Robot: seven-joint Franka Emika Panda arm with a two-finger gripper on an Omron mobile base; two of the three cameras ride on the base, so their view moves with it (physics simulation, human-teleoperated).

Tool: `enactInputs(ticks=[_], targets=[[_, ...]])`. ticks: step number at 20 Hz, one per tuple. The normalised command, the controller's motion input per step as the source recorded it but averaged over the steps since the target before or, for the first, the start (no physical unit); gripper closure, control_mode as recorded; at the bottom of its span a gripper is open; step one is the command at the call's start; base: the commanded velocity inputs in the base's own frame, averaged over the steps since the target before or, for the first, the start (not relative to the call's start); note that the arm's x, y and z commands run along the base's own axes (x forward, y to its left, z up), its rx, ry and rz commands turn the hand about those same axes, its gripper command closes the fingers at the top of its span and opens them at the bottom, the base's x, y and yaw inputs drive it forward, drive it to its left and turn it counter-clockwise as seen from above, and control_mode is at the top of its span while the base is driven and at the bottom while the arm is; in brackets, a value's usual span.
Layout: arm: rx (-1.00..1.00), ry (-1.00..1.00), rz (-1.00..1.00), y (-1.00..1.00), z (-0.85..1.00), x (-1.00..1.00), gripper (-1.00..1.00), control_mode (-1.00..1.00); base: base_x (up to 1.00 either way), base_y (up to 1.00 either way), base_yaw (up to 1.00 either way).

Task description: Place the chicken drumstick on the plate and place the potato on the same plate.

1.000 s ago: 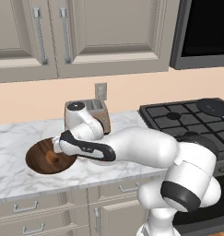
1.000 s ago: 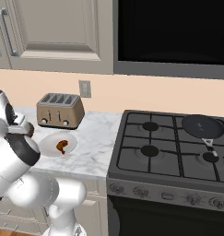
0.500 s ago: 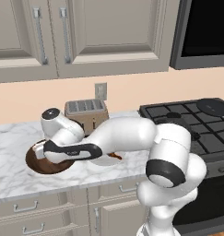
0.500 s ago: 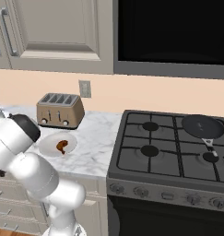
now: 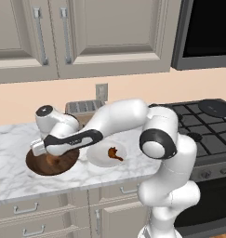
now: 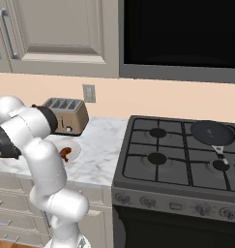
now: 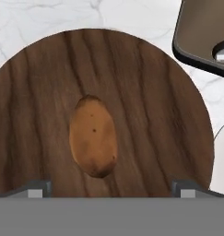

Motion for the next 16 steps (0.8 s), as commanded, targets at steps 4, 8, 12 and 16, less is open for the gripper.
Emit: enactInputs(ticks=[4, 8, 12, 16], targets=[[0.00, -0.02, 0.00, 0.15, -0.27, 0.04, -1.00, -1.00, 0.00, 0.00, 0.00], [0.00, 0.00, -0.01, 0.15, -0.12, 0.00, -1.00, -1.00, 0.00, 0.00, 0.00], [0.00, 0.02, 0.00, 0.00, -0.19, 0.01, -1.00, -1.00, 0.00, 0.00, 0.00], [-0.02, 0.02, 0.00, 0.00, -0.37, 0.13, -1.00, -1.00, 0.00, 0.00, 0.00]])
